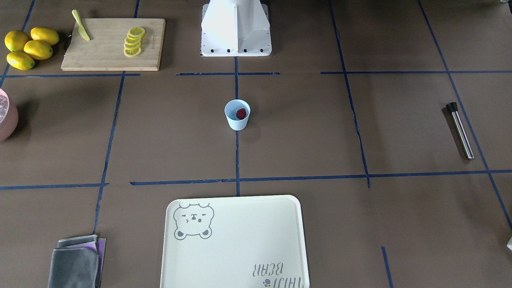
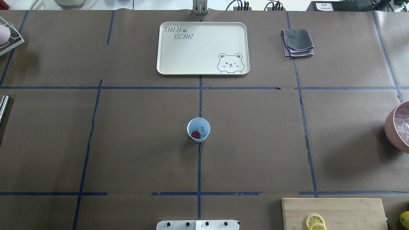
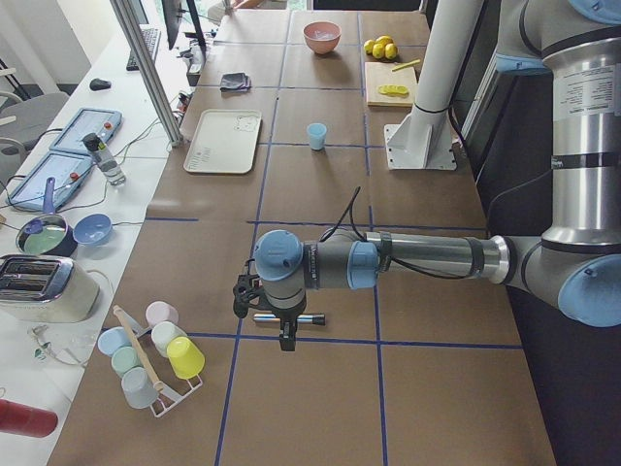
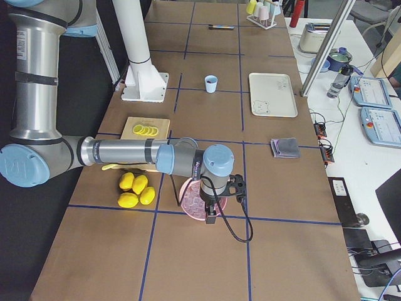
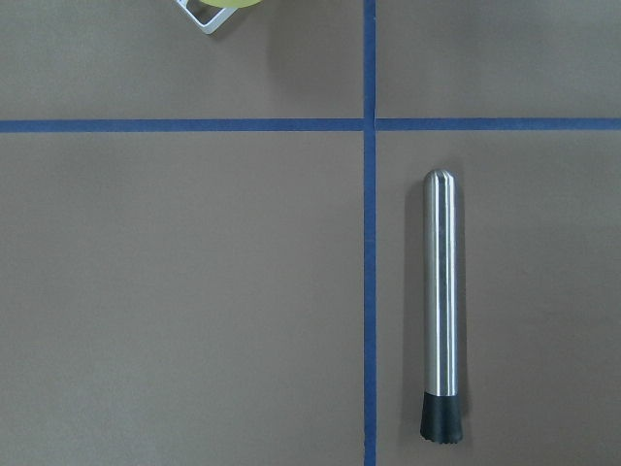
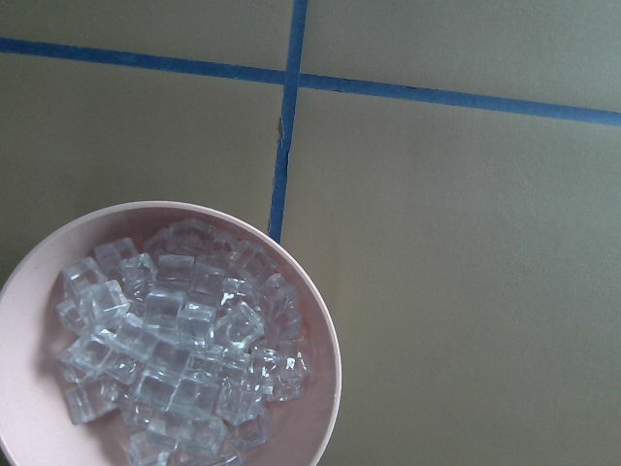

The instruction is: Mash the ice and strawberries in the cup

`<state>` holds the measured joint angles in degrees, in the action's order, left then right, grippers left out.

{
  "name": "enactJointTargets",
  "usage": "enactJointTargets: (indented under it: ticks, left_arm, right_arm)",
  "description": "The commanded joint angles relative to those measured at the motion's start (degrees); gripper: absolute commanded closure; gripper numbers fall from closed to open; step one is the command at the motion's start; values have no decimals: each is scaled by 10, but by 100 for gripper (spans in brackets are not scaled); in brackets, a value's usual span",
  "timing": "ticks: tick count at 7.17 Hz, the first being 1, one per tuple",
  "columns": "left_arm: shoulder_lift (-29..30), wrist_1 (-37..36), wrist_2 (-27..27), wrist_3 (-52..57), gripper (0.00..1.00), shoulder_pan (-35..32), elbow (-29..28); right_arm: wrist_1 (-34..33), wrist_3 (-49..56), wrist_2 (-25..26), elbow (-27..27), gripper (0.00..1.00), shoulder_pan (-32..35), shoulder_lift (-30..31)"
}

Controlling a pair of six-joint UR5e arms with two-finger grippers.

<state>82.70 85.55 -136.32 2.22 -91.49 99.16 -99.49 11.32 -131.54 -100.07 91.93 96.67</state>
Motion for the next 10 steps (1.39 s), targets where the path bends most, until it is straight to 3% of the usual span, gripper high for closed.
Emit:
enactJointTargets:
  ticks: [1, 3, 10]
  left_arm:
    - [-24, -2, -14, 0, 0, 0, 16]
    - [-31, -6, -11, 0, 0, 0, 47]
    - [-35, -29, -5, 1, 0, 18, 58]
  right_arm:
    - [0, 0, 0, 0, 1, 0, 0]
    - [0, -1, 0, 1, 1, -1, -1]
    - [0, -1, 0, 4, 1, -1, 0]
